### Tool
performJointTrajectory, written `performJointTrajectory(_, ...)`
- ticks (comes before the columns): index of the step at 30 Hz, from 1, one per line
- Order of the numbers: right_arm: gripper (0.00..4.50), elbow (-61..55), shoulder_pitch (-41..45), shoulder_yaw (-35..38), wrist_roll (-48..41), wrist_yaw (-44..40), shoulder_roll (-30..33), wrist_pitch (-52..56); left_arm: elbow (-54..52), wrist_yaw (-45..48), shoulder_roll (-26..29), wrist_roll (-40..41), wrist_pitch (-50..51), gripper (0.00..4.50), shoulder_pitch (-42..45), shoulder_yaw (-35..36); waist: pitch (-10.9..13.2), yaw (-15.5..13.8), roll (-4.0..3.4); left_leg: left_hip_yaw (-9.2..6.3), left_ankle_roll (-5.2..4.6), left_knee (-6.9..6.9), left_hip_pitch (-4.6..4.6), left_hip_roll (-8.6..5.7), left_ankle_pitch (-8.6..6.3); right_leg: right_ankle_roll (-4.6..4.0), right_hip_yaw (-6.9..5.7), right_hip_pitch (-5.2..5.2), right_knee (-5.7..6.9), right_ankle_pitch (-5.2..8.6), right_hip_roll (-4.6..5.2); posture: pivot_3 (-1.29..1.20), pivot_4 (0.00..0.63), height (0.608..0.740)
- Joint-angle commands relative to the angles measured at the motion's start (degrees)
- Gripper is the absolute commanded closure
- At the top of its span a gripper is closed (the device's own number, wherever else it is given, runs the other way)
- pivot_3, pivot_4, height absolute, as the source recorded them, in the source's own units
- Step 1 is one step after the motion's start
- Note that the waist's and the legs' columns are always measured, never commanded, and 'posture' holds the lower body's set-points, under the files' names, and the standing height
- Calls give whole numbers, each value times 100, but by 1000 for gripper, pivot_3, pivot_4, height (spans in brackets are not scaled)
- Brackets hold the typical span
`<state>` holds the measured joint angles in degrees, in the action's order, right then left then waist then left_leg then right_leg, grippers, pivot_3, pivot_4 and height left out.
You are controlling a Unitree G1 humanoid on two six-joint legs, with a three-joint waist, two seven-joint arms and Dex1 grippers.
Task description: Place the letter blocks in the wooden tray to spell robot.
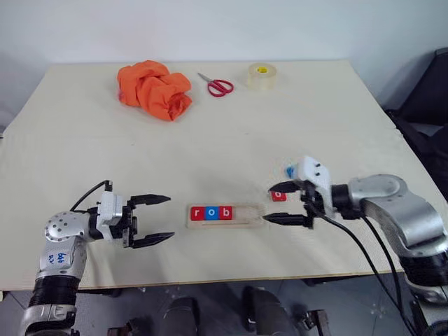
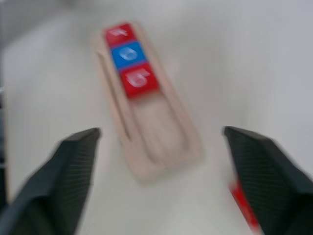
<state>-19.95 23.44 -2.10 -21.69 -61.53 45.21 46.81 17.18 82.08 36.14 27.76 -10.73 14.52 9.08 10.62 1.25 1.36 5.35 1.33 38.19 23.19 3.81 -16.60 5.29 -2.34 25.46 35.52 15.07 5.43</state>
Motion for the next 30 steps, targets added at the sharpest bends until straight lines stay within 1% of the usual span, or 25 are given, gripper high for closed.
performJointTrajectory(1,60,-277,-568,733,4,467,38,-346,178,149,-5,30,-118,0,130,13,0,-10,0,0,0,1,0,-2,0,0,0,0,0,0,1,0,150,740)
performJointTrajectory(2,60,-300,-707,852,59,672,-5,-385,224,175,-7,35,-134,0,161,13,0,-6,0,0,0,2,0,-2,0,1,0,-1,0,-1,1,0,150,740)
performJointTrajectory(6,60,-593,-1204,1516,-291,1258,-355,-147,458,247,-37,18,-341,0,288,56,0,19,0,1,-1,1,-4,-1,3,4,4,-1,5,-2,-1,0,150,740)
performJointTrajectory(8,60,-915,-1645,1943,-393,1523,-519,-131,530,256,-43,36,-365,0,320,75,0,11,0,-3,-1,0,-4,2,3,4,3,-1,5,-2,-5,0,150,740)
performJointTrajectory(13,60,-1432,-2480,2450,-531,1754,-580,-250,646,326,-26,66,-409,0,367,101,0,-4,0,-1,-1,2,-2,-4,3,8,4,-5,-1,-4,1,0,150,740)
performJointTrajectory(16,60,-1536,-2752,2563,-612,1812,-561,-290,697,361,-10,87,-407,0,443,122,0,4,0,-2,-1,2,-6,-3,3,9,4,-8,-1,-5,0,0,150,740)
performJointTrajectory(30,60,-1432,-3020,2510,-635,1895,-438,-492,758,456,23,69,-389,0,491,95,0,11,1,-5,-6,2,-7,-3,6,9,4,-9,1,-5,-1,0,150,740)
